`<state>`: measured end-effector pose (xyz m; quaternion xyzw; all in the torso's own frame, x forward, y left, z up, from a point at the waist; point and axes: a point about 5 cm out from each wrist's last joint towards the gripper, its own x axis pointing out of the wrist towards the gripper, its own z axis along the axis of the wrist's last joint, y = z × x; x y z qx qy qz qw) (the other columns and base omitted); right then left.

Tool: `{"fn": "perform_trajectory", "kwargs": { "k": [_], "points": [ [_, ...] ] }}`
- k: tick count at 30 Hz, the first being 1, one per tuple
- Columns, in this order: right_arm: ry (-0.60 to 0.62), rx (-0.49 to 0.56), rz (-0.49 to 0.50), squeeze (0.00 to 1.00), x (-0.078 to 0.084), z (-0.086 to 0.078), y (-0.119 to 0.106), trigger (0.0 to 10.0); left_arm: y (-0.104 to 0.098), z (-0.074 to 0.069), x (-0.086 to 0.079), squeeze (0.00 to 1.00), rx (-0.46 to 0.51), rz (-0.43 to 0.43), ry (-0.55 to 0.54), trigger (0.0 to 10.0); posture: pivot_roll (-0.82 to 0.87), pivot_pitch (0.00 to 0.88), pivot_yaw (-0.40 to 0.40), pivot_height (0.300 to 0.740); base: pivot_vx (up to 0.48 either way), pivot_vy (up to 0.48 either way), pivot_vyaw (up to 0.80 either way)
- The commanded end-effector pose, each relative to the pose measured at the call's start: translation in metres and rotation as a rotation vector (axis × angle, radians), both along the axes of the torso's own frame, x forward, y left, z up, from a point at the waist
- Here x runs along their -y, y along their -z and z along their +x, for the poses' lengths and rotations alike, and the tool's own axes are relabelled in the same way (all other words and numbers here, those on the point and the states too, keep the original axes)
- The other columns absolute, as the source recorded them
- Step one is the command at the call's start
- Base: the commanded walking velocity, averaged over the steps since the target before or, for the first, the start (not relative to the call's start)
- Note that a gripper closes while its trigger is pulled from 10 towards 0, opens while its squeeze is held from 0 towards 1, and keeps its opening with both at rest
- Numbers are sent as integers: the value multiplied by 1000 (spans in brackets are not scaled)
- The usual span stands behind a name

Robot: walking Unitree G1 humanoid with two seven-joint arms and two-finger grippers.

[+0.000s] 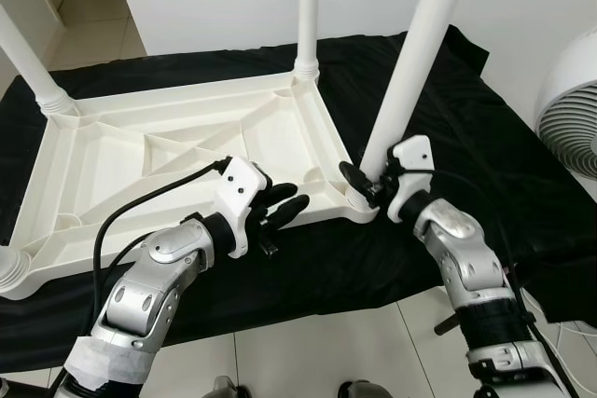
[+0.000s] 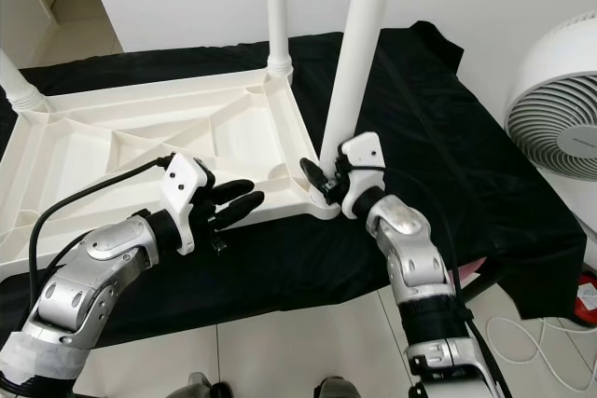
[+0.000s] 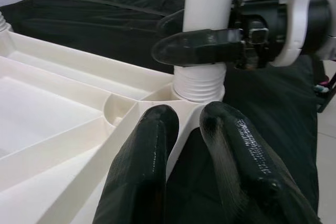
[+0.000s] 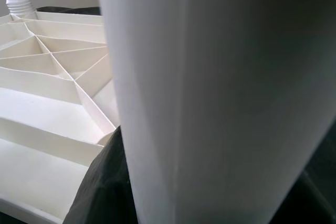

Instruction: Building children table

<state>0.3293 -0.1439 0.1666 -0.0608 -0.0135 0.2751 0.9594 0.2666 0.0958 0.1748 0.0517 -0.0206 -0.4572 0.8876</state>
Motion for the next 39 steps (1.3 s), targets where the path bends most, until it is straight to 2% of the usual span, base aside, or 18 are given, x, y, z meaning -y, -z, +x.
{"fn": "perform_trajectory", "kwargs": {
  "k": [1,8,13,26,30,32,34,35,39],
  "points": [
    [31,-129,-1,0,1,2,20,10000,2,-1,0,0,-15,9,8,10000,-72,91,62,740,0,0,0],
    [3,-157,-60,0,-3,8,18,10000,1,0,-1,0,-11,7,1,10000,-68,87,57,740,0,0,0],
    [-5,-188,-59,0,-5,11,17,10000,1,0,-1,0,-10,6,0,10000,-68,87,57,740,0,0,0],
    [89,-226,-72,0,-2,17,20,10000,0,0,-2,0,-6,4,-5,10000,-65,84,54,740,0,0,0],
    [138,-250,-81,0,-2,15,27,10000,-1,0,-3,0,-2,3,-13,10000,-63,86,55,740,0,0,0],
    [214,-205,-75,0,-1,15,27,10000,-1,0,-4,0,-1,4,-17,10000,-63,86,55,740,0,0,0],
    [305,-171,-11,0,-2,12,28,10000,-2,0,-5,0,1,4,-21,10000,-60,90,54,740,0,0,0],
    [305,-171,-11,0,-2,12,28,10000,-2,0,-5,0,1,4,-21,10000,-60,90,54,740,0,0,0],
    [462,-163,77,0,-8,5,35,10000,-2,0,-4,0,1,3,-21,10000,-60,94,54,740,0,0,0]
  ]
}}
